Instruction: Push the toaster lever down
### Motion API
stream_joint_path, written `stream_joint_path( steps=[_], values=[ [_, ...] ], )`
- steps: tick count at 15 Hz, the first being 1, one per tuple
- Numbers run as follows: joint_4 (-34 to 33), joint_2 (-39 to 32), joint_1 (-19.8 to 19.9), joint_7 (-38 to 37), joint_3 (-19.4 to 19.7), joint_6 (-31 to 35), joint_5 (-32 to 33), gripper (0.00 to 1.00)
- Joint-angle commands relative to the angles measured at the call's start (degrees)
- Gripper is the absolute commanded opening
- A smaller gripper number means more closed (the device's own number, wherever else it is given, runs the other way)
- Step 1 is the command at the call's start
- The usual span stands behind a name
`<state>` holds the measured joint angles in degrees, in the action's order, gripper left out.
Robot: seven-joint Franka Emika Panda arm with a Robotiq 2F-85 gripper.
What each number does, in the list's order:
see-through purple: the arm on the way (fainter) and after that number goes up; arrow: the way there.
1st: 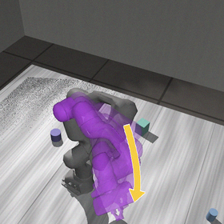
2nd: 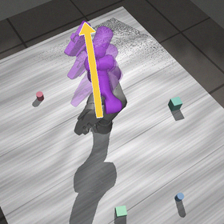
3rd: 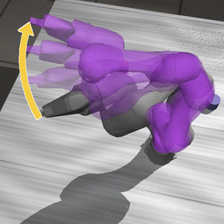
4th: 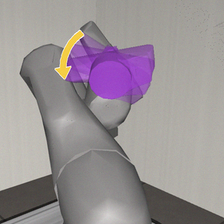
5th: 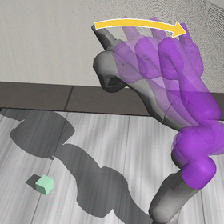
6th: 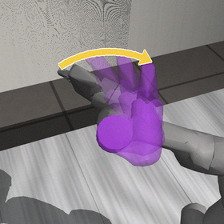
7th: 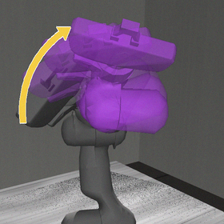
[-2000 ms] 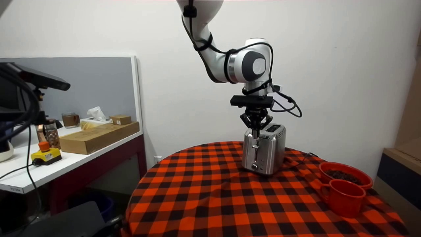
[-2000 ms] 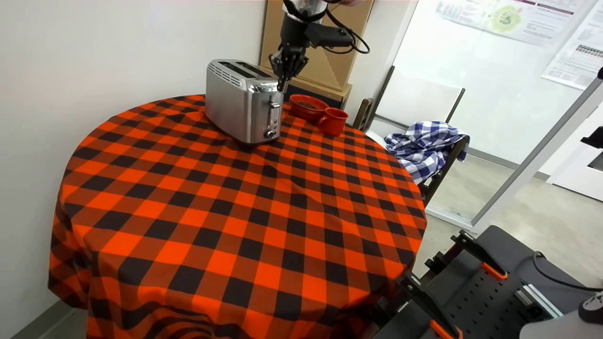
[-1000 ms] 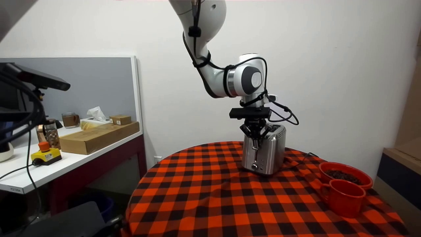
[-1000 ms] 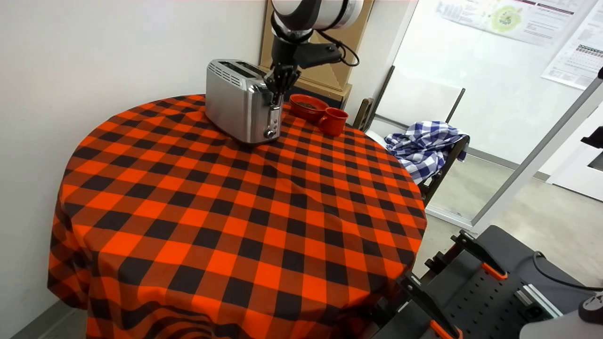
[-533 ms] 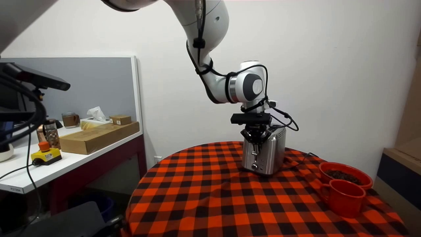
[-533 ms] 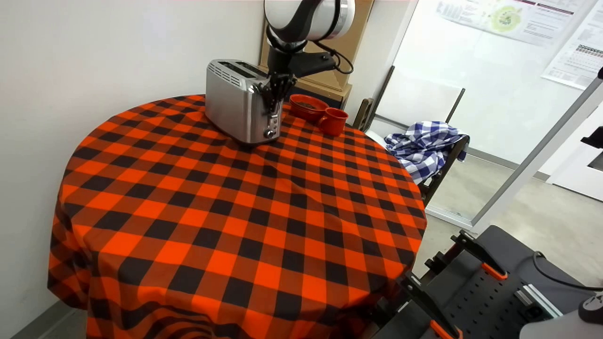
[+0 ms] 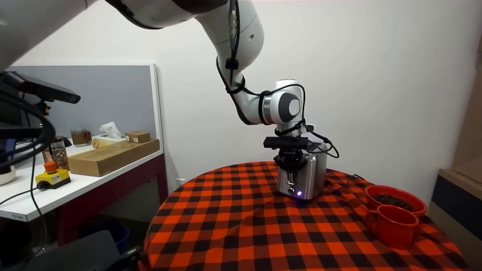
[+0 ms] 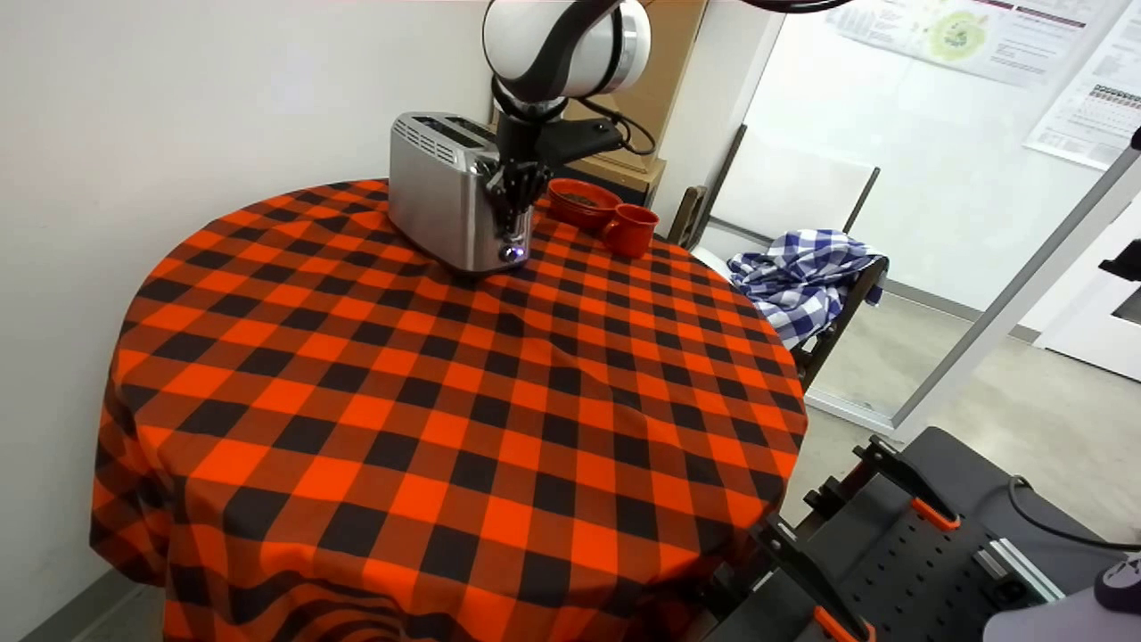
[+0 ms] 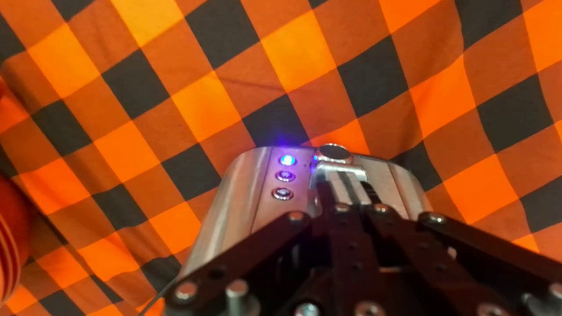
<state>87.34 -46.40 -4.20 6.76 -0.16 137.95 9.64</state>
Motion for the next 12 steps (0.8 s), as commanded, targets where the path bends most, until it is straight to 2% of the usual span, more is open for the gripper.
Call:
stream_joint_path(
  steps=[1, 6, 7, 9, 12],
  values=[
    [-5.30, -5.18, -0.37, 1.11, -0.66, -2.73, 0.11, 0.00],
    [-7.87, -5.50, -0.29, 0.84, -0.73, -7.17, -0.41, 0.01],
    [-8.80, -4.91, 0.17, 0.96, -1.24, -10.88, -1.48, 0.26],
    [-10.55, -3.79, 1.42, 2.18, -2.69, -18.52, -3.97, 0.32],
    [-11.40, -1.27, 3.42, 5.93, -4.53, -27.49, -6.90, 0.55]
  ],
)
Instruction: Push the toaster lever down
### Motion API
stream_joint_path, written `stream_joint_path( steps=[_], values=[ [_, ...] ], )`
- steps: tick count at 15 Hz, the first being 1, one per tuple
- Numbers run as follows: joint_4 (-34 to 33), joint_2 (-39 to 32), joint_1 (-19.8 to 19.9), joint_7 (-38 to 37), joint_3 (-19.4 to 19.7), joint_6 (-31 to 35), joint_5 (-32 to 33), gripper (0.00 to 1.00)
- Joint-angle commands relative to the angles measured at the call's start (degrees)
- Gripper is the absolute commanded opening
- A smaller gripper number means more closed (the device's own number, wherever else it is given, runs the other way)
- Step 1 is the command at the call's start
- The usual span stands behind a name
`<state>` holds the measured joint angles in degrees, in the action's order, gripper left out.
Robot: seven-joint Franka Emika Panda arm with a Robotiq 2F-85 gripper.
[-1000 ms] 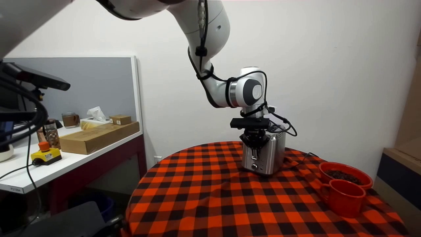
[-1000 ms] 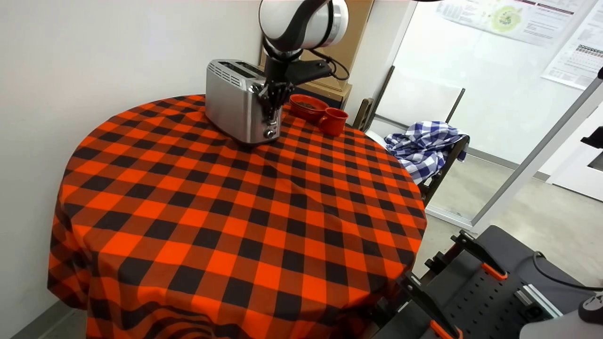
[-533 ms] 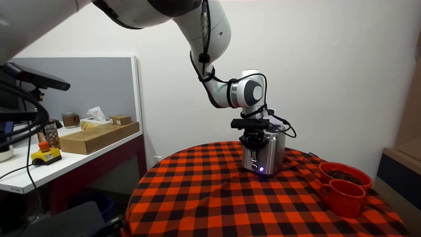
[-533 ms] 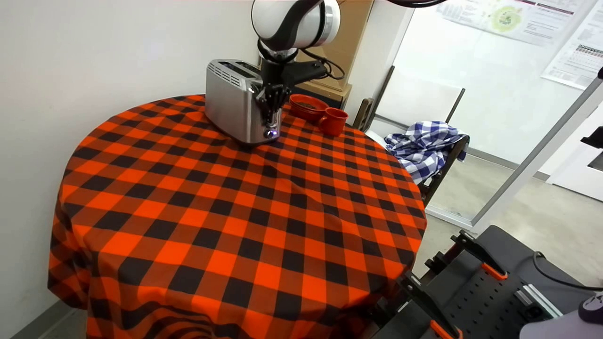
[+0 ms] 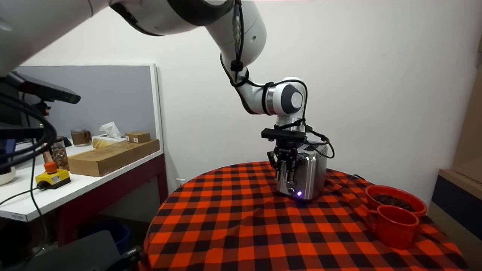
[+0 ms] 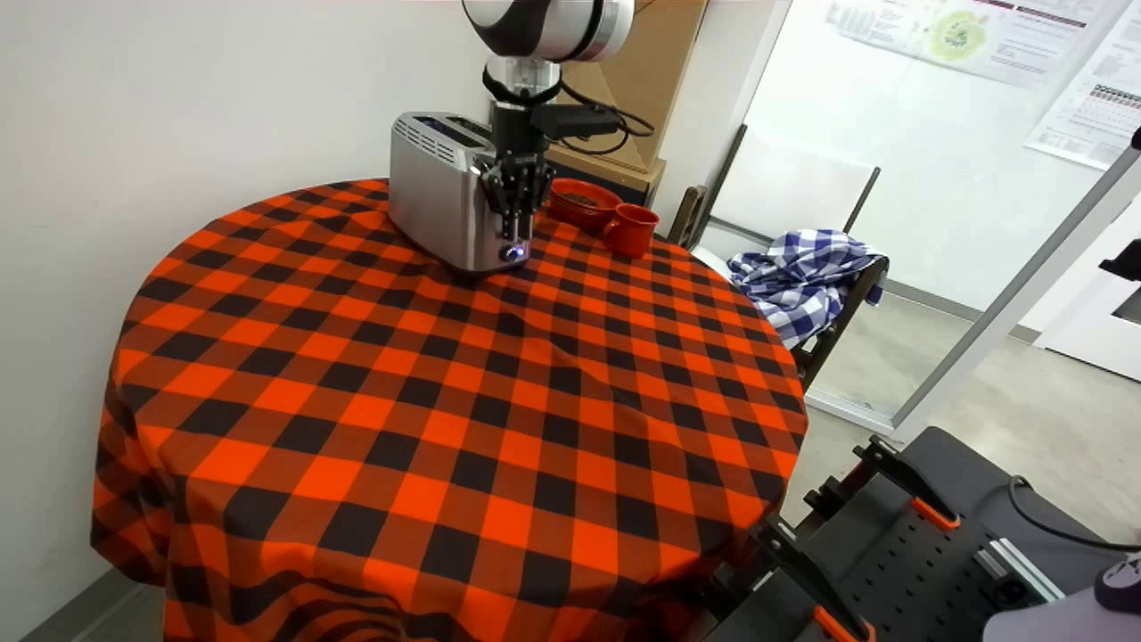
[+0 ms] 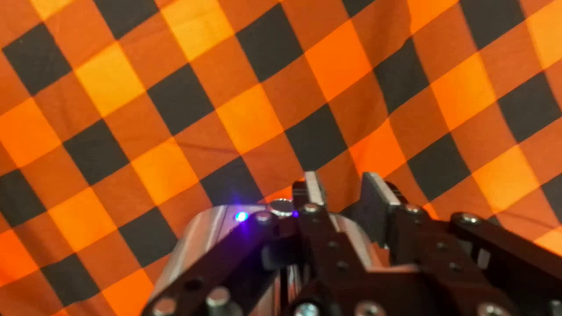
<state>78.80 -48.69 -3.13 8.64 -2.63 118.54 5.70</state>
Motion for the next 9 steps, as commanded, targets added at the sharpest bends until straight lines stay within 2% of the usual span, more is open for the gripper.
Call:
stream_joint_path(
  steps=[1, 6, 9],
  values=[
    [-3.01, 1.94, 2.96, 5.17, -2.40, -10.32, -3.74, 0.62],
    [1.48, 10.51, 4.59, 5.42, -1.60, -16.99, -4.90, 0.98],
    [9.46, 18.15, 4.30, 3.62, -0.59, -13.84, -3.45, 1.00]
  ],
)
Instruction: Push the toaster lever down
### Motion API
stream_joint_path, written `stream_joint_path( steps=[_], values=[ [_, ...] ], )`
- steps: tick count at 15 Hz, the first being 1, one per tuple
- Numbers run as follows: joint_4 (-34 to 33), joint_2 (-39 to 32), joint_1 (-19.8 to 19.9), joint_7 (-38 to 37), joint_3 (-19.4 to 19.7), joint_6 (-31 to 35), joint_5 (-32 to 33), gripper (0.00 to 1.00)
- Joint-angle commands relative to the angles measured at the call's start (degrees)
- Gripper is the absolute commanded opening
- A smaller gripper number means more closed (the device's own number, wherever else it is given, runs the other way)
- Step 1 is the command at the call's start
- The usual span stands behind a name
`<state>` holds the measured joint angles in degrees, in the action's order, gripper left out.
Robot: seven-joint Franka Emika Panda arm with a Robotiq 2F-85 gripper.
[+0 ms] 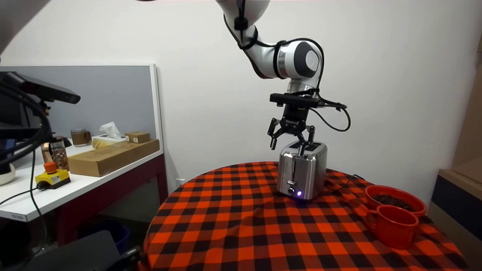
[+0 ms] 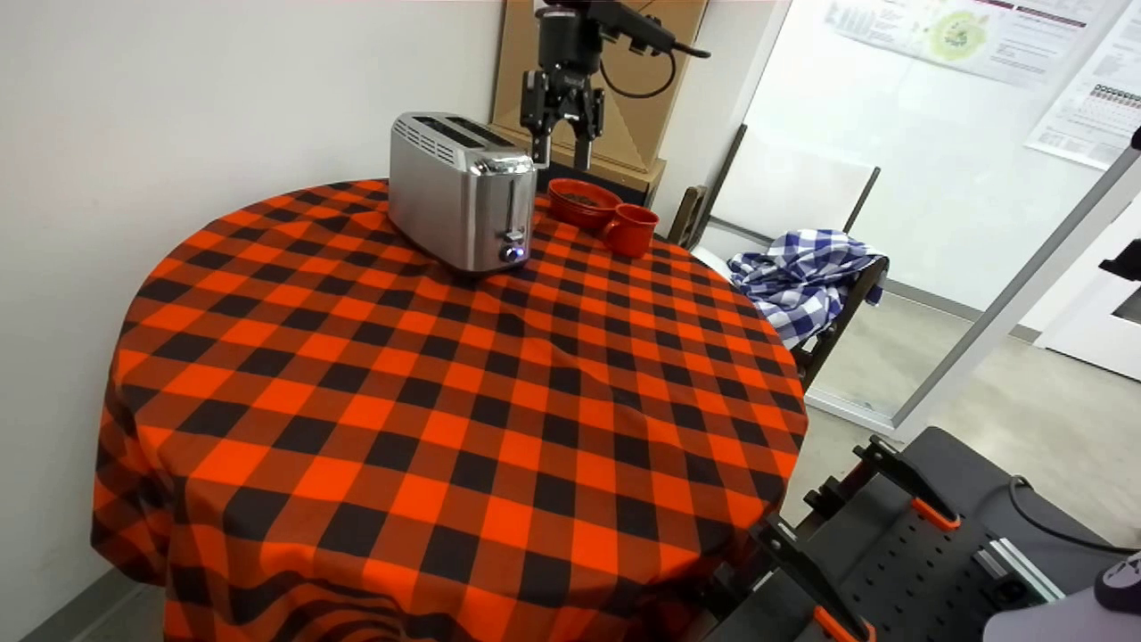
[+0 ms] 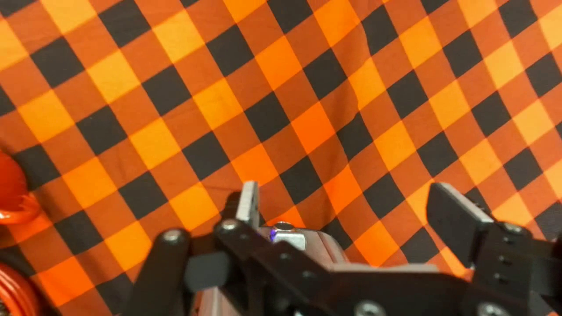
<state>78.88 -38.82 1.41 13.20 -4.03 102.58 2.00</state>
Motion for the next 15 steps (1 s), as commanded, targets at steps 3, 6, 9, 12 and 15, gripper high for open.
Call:
stream_joint_path(
  steps=[3, 6, 9, 12, 15],
  values=[
    [17.93, 16.15, -0.38, -1.06, 1.05, 4.17, 0.45, 1.00],
    [26.17, 23.65, -0.11, -2.61, 1.43, 6.11, -0.14, 1.00],
    [35.04, 31.46, 0.52, -6.36, 2.64, 7.50, -1.61, 1.00],
    [31.24, 28.55, -0.03, -5.30, 2.88, 5.49, -0.47, 1.00],
    [33.63, 30.47, 0.11, -5.51, 3.03, 6.24, -0.53, 1.00]
  ],
)
